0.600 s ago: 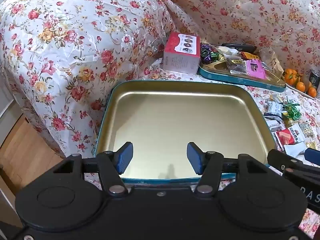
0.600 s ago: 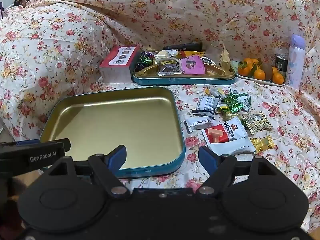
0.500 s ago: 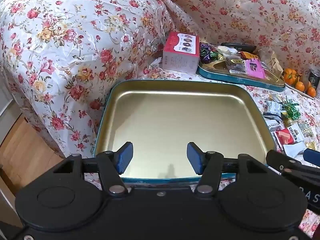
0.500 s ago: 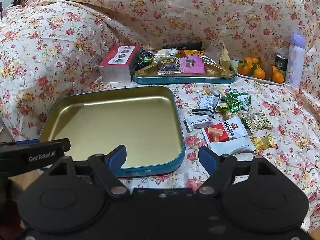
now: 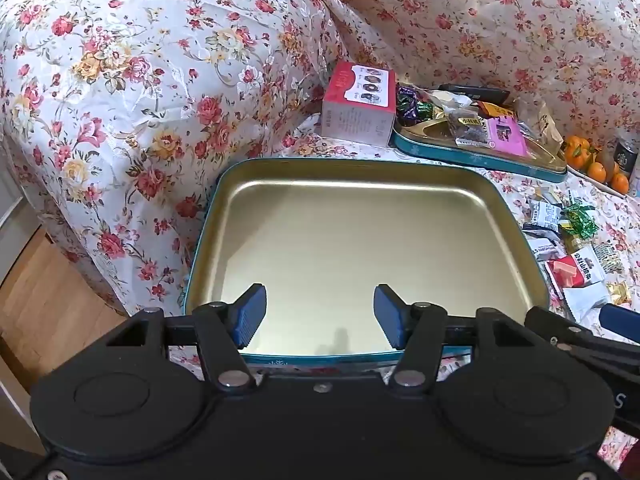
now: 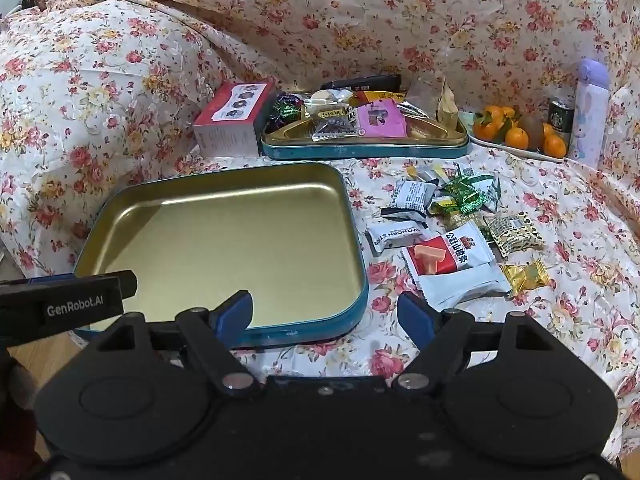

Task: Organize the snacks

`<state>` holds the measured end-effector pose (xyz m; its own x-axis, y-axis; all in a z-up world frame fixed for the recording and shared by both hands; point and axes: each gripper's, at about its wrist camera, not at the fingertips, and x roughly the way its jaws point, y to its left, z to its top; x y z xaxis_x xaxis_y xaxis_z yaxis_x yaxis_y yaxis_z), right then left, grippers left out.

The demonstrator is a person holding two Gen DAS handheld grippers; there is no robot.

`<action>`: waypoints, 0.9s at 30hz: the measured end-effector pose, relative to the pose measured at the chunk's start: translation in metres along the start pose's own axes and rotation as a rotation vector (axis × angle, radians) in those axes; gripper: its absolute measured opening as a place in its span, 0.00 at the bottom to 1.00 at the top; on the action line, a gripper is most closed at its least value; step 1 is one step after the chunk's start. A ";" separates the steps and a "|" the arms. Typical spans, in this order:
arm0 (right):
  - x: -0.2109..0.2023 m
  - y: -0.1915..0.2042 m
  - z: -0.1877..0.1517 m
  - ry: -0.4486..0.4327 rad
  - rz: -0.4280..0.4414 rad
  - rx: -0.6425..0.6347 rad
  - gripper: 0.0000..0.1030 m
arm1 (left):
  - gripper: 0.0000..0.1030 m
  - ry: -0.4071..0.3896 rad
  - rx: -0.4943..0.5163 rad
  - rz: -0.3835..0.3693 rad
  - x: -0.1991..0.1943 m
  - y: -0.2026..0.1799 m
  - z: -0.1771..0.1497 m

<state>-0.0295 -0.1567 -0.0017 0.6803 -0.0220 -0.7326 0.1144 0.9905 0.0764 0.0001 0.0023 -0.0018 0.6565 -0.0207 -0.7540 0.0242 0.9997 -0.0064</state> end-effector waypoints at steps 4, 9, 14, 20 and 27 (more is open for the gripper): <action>0.001 0.000 0.001 0.004 0.000 0.000 0.81 | 0.60 0.000 0.002 -0.003 -0.001 -0.001 0.000; 0.002 -0.001 0.001 0.008 0.001 0.001 0.81 | 0.60 0.000 0.000 -0.002 -0.001 -0.001 0.000; 0.001 0.000 0.001 0.010 0.000 0.001 0.81 | 0.60 0.000 -0.001 -0.003 -0.001 -0.001 0.000; 0.001 0.000 0.000 0.010 0.001 0.001 0.81 | 0.60 0.000 -0.002 -0.003 -0.001 -0.002 0.000; 0.002 0.001 -0.001 0.013 0.000 -0.002 0.81 | 0.60 0.002 -0.003 -0.002 -0.002 -0.002 0.000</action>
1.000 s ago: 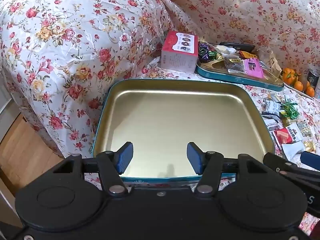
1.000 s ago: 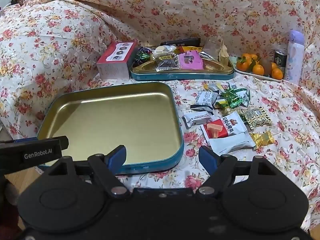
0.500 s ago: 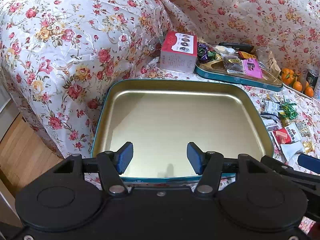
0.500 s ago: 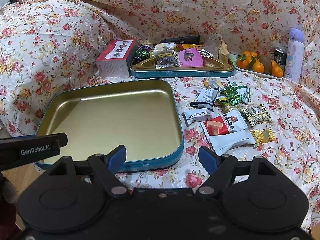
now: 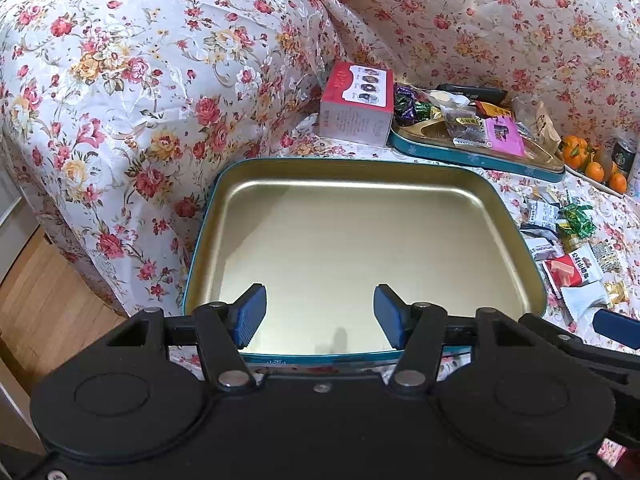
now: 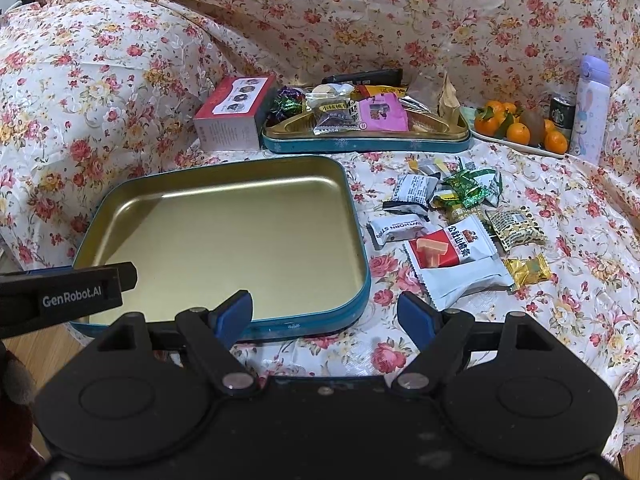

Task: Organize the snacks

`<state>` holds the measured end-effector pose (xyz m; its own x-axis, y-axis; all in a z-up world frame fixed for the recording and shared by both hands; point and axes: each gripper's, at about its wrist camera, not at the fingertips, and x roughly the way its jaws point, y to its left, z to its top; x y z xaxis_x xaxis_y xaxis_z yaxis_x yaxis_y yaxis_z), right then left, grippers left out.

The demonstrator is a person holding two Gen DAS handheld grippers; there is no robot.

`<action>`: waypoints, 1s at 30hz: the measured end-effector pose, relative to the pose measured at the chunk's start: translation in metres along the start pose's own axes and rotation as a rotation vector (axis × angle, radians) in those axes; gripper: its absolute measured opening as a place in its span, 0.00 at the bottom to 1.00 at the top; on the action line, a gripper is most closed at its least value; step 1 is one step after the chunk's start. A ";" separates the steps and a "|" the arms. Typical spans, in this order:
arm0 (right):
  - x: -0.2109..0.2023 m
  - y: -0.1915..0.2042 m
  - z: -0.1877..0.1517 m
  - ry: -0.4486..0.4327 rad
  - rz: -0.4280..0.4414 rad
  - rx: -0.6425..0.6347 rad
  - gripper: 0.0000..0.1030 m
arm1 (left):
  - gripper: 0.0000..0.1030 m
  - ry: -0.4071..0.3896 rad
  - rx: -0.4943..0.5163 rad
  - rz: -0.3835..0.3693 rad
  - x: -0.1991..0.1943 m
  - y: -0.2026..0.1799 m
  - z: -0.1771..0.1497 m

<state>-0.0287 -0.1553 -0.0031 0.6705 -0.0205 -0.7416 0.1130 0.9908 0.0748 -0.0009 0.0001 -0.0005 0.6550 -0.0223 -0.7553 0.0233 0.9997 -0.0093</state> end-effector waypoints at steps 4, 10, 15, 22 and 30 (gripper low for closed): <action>0.001 0.001 0.000 0.006 -0.001 -0.001 0.80 | 0.60 0.000 0.001 -0.001 0.000 0.000 -0.001; 0.002 0.000 0.000 0.013 -0.001 -0.002 0.80 | 0.60 0.004 0.010 -0.003 0.001 -0.001 -0.002; 0.003 0.000 0.000 0.018 -0.003 -0.003 0.81 | 0.60 0.007 0.012 -0.006 0.001 -0.001 0.000; 0.004 0.000 0.000 0.021 -0.003 -0.003 0.81 | 0.60 0.013 0.017 -0.006 0.004 -0.001 0.000; 0.004 0.001 -0.001 0.023 -0.004 -0.003 0.81 | 0.60 0.015 0.019 -0.008 0.005 -0.001 0.000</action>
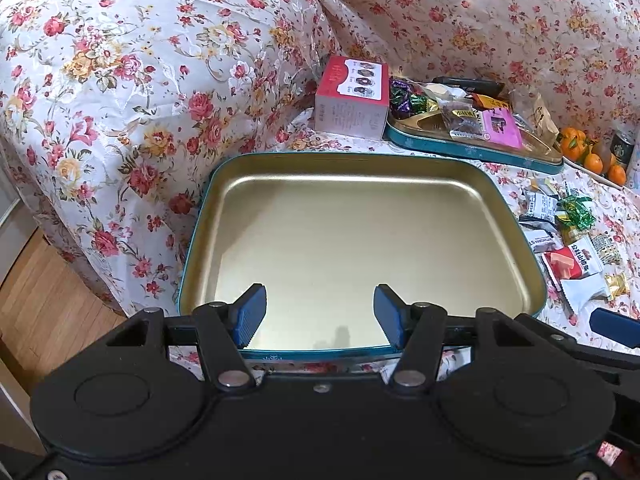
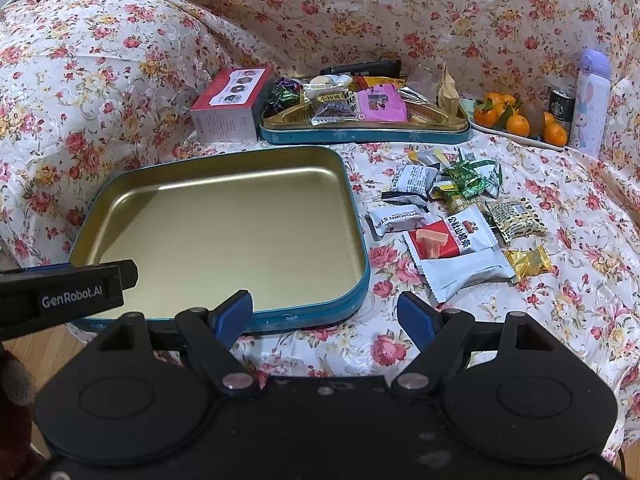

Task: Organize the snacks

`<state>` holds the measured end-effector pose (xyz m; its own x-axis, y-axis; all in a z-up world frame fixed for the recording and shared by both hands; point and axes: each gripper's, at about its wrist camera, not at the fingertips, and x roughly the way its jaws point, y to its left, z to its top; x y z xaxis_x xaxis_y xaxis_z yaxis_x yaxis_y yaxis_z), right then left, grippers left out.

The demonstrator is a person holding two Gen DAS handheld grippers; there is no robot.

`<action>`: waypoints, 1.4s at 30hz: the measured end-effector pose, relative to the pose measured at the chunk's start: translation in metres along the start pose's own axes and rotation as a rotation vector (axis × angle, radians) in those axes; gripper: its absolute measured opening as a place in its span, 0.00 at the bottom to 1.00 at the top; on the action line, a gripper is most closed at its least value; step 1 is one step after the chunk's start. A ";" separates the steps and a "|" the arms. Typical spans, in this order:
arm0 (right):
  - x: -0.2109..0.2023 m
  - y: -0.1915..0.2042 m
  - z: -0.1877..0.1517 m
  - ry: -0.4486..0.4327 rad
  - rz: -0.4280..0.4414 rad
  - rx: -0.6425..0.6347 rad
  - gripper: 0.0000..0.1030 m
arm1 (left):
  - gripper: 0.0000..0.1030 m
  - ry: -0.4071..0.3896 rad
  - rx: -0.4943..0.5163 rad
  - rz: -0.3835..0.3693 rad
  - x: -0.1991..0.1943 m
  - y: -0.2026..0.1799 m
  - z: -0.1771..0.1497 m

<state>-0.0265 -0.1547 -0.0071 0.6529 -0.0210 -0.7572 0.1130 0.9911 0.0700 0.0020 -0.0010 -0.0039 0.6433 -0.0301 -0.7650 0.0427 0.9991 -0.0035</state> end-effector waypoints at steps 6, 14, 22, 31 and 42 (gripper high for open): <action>0.000 0.001 0.000 0.000 0.001 -0.002 0.81 | 0.60 0.000 0.000 0.000 0.000 0.000 0.000; 0.001 0.001 -0.001 0.001 0.002 -0.001 0.81 | 0.60 0.000 0.000 0.001 0.000 -0.001 0.000; 0.000 0.001 -0.001 0.002 0.002 -0.003 0.81 | 0.60 0.000 0.001 0.000 0.000 -0.002 -0.001; -0.002 0.001 0.001 -0.002 0.008 0.001 0.81 | 0.60 0.002 0.003 0.000 0.001 -0.002 -0.002; -0.010 -0.020 0.002 -0.048 0.004 0.046 0.80 | 0.60 -0.030 0.035 -0.019 0.002 -0.007 -0.007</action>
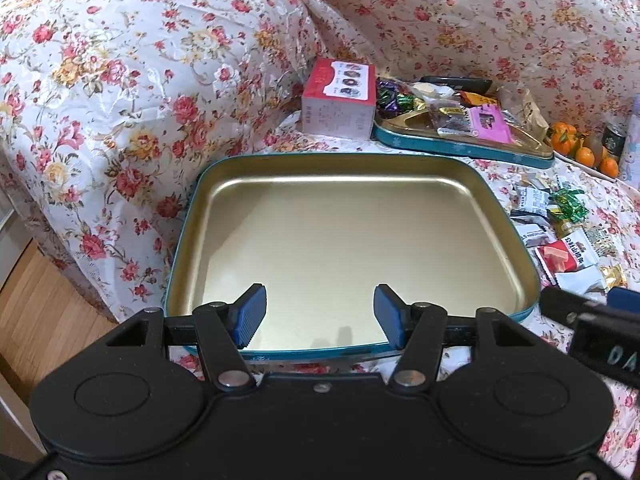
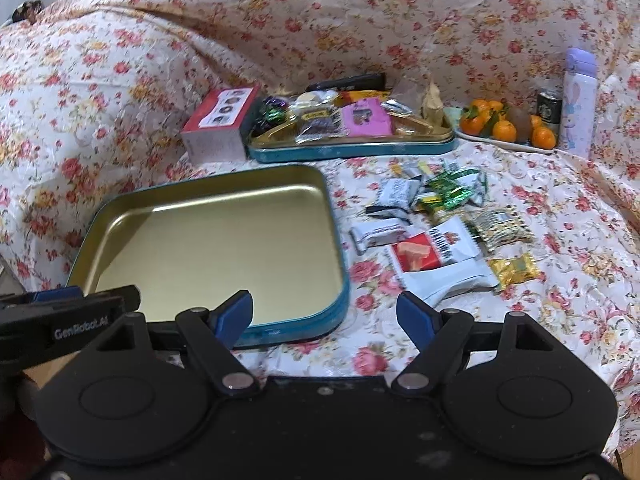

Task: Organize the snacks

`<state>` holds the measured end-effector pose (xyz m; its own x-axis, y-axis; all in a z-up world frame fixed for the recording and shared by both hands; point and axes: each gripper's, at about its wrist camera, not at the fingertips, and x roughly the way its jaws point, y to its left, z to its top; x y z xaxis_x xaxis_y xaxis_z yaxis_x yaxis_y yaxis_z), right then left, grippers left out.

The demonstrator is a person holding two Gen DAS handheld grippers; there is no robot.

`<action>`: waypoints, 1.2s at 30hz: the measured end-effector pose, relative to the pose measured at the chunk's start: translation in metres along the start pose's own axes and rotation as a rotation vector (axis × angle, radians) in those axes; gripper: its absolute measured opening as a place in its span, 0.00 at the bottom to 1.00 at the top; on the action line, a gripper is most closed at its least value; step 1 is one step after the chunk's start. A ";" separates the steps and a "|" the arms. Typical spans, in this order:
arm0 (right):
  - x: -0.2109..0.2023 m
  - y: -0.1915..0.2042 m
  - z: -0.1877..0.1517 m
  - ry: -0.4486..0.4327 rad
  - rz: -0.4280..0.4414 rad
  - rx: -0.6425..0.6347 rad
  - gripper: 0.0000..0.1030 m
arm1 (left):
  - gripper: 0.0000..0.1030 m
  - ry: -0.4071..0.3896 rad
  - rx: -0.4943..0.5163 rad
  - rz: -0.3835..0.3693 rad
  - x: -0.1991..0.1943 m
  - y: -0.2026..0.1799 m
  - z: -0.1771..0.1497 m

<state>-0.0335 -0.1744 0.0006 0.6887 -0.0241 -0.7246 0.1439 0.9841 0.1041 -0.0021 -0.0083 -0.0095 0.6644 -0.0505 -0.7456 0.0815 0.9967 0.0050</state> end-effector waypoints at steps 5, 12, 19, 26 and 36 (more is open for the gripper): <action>-0.007 -0.030 -0.003 -0.051 -0.050 0.041 0.80 | 0.60 -0.048 0.036 -0.011 -0.004 -0.007 -0.003; -0.004 -0.090 -0.009 -0.038 -0.102 0.174 0.65 | 0.60 -0.101 0.104 -0.047 -0.008 -0.023 -0.012; 0.001 -0.129 -0.023 -0.026 -0.138 0.235 0.56 | 0.60 -0.123 0.164 -0.077 -0.013 -0.057 -0.026; 0.005 -0.153 -0.033 -0.032 -0.168 0.249 0.56 | 0.60 -0.133 0.275 -0.162 -0.023 -0.115 -0.037; 0.005 -0.177 -0.038 -0.040 -0.149 0.293 0.56 | 0.60 -0.075 0.328 -0.235 -0.008 -0.175 -0.041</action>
<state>-0.0828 -0.3418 -0.0474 0.6710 -0.1764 -0.7202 0.4395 0.8769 0.1948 -0.0523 -0.1794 -0.0318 0.6504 -0.2913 -0.7015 0.4620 0.8848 0.0609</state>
